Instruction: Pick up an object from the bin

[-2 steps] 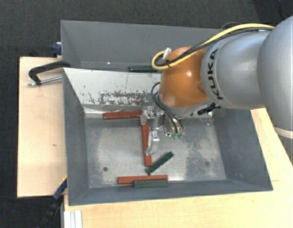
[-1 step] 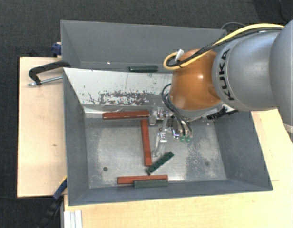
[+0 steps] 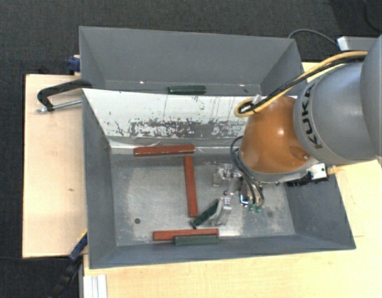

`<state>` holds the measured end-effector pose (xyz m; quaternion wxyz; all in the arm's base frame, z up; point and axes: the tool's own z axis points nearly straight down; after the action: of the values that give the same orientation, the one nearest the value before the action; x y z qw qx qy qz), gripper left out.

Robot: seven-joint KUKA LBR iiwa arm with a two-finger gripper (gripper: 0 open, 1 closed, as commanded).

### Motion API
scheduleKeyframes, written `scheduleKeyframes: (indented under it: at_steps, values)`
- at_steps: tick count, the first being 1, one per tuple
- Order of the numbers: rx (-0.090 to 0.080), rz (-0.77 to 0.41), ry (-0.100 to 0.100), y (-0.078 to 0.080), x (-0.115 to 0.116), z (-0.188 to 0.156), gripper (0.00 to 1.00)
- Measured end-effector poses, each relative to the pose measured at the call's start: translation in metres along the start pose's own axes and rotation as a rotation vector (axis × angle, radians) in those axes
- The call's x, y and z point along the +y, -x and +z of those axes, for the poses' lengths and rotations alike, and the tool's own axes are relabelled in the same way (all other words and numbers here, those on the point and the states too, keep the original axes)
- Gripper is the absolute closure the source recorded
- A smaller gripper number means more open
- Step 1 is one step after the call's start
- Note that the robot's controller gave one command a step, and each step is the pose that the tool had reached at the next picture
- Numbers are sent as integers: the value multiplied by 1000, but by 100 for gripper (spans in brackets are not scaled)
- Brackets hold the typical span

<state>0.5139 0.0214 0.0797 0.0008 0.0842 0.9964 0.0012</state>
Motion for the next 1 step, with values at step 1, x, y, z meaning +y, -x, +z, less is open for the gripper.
scheduleKeyframes:
  at_steps: [1]
  values:
    - [0,-71,-1,-26,55,2,100]
